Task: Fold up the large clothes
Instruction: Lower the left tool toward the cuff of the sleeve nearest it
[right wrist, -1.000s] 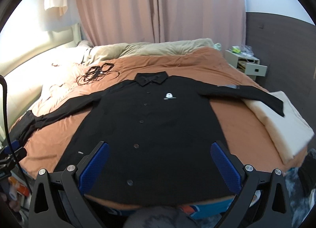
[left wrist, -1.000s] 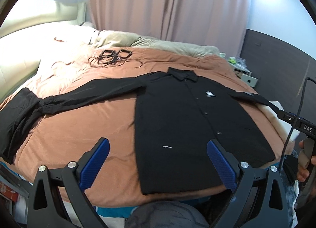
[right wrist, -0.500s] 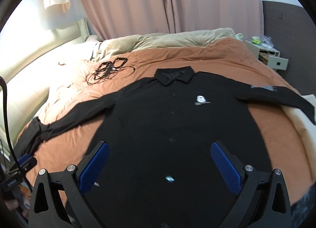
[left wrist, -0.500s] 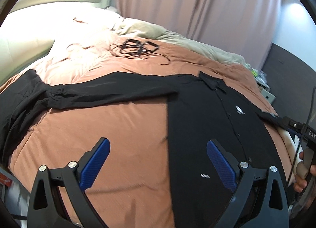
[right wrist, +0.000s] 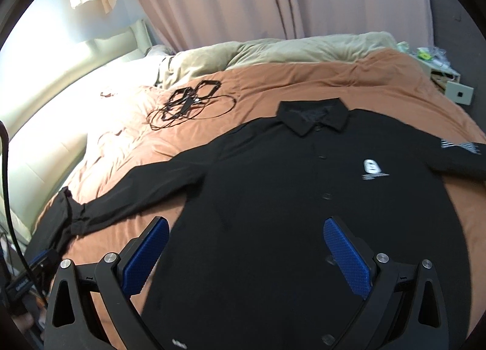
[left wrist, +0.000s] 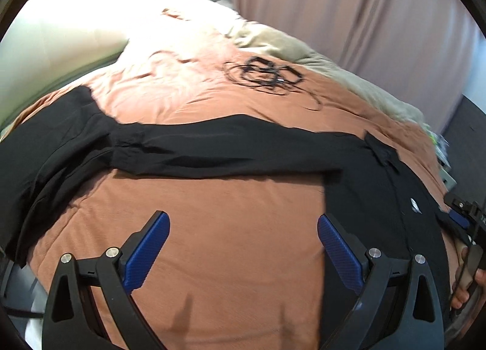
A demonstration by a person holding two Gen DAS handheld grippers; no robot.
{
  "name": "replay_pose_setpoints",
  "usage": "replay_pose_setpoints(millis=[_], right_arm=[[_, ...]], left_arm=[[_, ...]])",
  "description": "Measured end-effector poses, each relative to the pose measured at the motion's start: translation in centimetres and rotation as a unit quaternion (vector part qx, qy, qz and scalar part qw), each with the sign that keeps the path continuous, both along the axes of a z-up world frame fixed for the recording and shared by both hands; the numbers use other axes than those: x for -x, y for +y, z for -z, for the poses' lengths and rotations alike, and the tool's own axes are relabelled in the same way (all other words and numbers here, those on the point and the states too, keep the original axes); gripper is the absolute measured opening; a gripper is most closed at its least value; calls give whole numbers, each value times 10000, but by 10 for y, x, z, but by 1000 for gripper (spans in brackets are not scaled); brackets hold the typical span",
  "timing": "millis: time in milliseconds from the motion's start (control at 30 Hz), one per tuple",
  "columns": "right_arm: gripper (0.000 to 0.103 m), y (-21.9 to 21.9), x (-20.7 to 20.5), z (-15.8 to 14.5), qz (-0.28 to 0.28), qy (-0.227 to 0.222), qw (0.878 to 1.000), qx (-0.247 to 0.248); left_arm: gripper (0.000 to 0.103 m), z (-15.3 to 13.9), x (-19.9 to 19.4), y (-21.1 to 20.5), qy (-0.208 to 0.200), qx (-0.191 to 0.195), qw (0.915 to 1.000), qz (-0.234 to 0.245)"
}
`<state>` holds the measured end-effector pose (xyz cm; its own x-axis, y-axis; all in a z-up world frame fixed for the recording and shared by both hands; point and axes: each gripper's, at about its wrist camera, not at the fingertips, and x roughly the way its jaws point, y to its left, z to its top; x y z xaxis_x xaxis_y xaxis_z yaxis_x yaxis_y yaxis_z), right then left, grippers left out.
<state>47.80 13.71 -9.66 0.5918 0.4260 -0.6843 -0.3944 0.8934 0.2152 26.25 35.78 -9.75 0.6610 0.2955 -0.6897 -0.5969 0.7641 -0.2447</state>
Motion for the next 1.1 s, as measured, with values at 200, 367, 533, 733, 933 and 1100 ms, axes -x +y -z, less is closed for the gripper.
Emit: replay_pose_setpoints(millis=[200, 367, 533, 733, 933, 1100], right_arm=[[92, 32, -33, 16, -121, 193, 9996, -136], [79, 52, -64, 41, -141, 496, 9984, -240], [73, 72, -89, 67, -217, 817, 9962, -215], [64, 92, -111, 92, -322, 1106, 9932, -150], [64, 106, -132, 103, -440, 1261, 9908, -228], [42, 119, -153, 126, -508, 1632, 9849, -260]], left_arm=[[100, 14, -1, 44, 89, 181, 9969, -766], [100, 30, -3, 78, 170, 435, 9891, -1398], [100, 46, -5, 101, 192, 669, 9806, -1832], [100, 68, -5, 124, 171, 948, 9664, -2382], [100, 80, -10, 132, 293, 944, 9581, -2687], [100, 88, -15, 138, 394, 906, 9544, -2818]])
